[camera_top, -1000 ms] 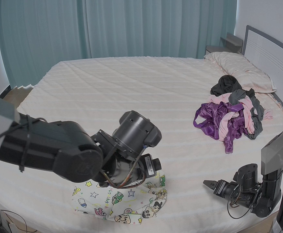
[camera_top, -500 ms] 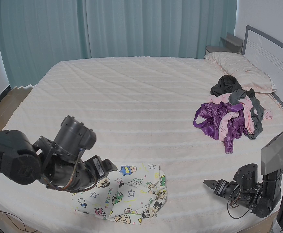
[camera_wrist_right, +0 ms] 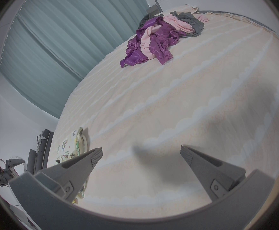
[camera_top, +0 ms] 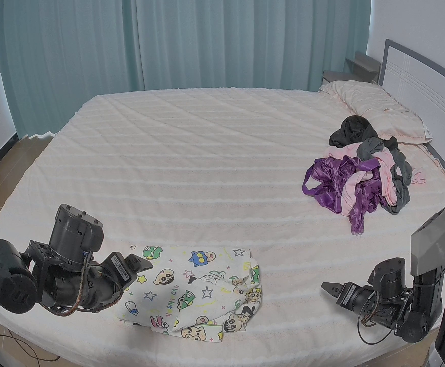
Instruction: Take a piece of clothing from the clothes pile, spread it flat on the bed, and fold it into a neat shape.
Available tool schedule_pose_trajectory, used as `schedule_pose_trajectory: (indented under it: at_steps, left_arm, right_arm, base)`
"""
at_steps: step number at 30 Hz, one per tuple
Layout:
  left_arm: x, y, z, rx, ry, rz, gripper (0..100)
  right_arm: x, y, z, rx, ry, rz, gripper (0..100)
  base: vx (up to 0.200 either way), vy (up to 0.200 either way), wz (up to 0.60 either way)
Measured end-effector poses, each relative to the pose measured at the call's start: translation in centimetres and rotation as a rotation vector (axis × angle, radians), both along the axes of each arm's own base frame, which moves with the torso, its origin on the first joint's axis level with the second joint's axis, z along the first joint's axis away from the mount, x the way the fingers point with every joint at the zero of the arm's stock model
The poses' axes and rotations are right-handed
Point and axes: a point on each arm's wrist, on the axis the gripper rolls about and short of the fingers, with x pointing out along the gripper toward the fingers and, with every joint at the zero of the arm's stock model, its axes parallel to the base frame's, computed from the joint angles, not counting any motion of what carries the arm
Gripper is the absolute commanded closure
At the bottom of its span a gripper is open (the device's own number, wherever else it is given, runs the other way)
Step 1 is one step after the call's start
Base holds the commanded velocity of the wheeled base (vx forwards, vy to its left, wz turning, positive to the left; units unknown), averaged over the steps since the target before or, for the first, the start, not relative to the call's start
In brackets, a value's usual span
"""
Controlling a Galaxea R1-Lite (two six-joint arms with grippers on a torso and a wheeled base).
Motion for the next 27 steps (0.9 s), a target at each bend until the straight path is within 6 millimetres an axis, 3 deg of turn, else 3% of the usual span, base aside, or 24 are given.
schedule_pose_trajectory:
  at_steps: [27]
  left_arm:
    - [0.2,0.67,-0.02,-0.027,0.007,0.035,0]
  right_arm:
    - [0.0,-0.06,-0.56,-0.007,0.023,-0.006,0]
  base:
    - [0.0,0.0,0.0]
